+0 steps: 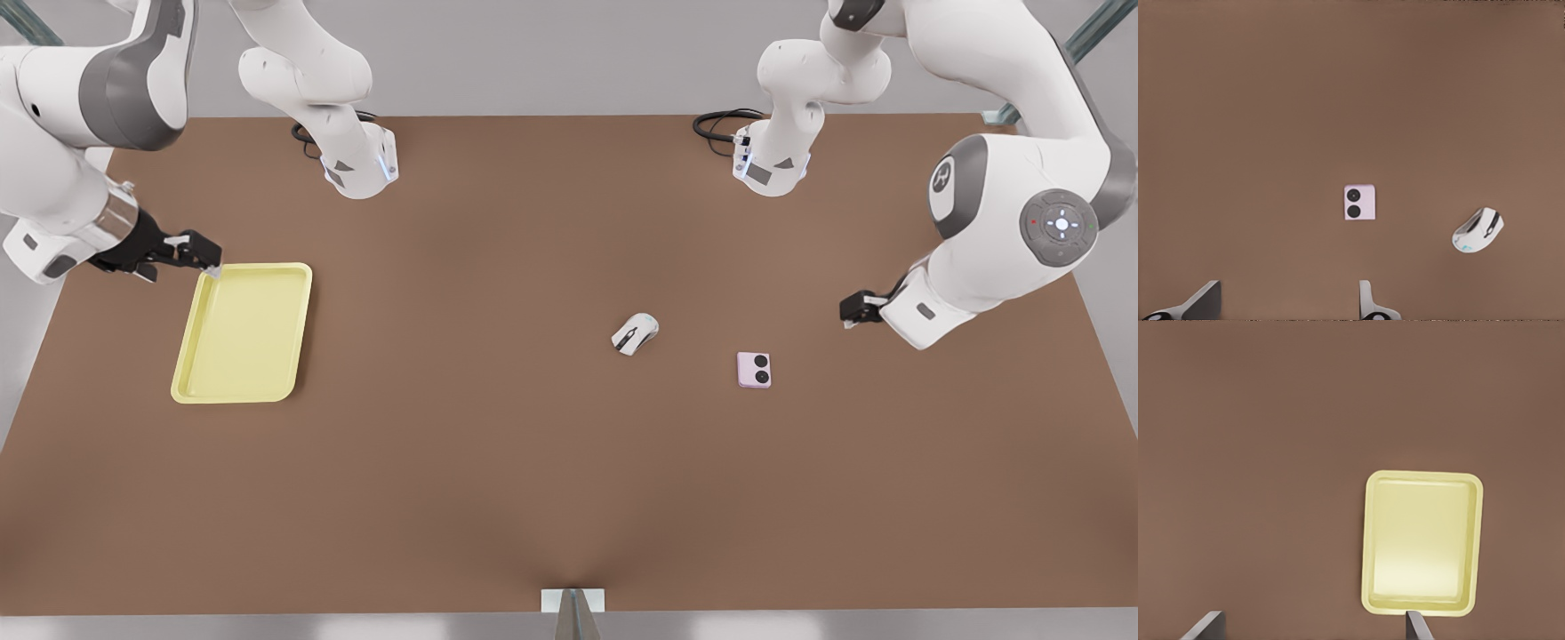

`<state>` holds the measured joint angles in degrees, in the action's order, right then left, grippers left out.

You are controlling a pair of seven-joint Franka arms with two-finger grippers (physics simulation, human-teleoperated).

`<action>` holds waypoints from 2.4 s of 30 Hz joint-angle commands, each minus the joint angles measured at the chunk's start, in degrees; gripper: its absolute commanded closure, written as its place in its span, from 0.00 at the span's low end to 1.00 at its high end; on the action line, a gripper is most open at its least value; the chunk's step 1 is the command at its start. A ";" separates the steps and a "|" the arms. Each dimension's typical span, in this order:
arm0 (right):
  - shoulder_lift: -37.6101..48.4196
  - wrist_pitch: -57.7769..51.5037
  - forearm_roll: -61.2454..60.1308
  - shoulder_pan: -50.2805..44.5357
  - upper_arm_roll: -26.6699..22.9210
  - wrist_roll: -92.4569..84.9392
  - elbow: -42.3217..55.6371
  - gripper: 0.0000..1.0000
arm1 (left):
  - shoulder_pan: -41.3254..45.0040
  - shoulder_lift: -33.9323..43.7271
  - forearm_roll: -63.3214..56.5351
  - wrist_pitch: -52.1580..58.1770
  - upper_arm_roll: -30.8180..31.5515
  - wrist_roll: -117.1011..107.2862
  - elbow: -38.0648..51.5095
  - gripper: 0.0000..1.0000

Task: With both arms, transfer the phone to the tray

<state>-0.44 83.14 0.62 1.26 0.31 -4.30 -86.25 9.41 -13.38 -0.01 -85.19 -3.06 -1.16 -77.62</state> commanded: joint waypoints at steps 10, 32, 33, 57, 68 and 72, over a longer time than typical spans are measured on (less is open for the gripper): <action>-0.97 1.85 -0.10 3.57 -0.05 -2.81 0.47 0.00 | 5.18 -2.53 3.70 -32.05 0.60 -7.80 -23.01 0.00; -1.93 1.15 -0.36 4.54 -1.19 -2.81 4.60 0.00 | 6.77 -15.01 6.52 -64.75 -2.30 -4.47 -44.28 0.00; -2.11 1.06 -0.36 4.63 -1.19 -2.81 4.42 0.00 | 6.77 -15.28 6.52 -64.75 -2.30 -4.47 -44.28 0.00; -2.81 0.27 -0.45 5.06 -1.28 -2.73 4.86 0.00 | 6.94 -14.92 6.43 -64.13 -2.12 -4.38 -46.39 0.15; -6.06 0.62 -0.27 4.71 -1.10 -2.81 7.59 0.00 | 6.94 -15.10 6.52 -64.13 -2.12 -4.38 -46.30 0.16; -6.06 0.62 -0.27 4.28 -1.10 -2.81 7.59 0.00 | 6.94 -15.19 6.52 -64.22 -2.12 -4.38 -46.30 0.16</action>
<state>-6.57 83.73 0.49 5.60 -0.75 -7.03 -78.70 16.35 -28.55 6.59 -149.39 -5.18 -5.29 -123.95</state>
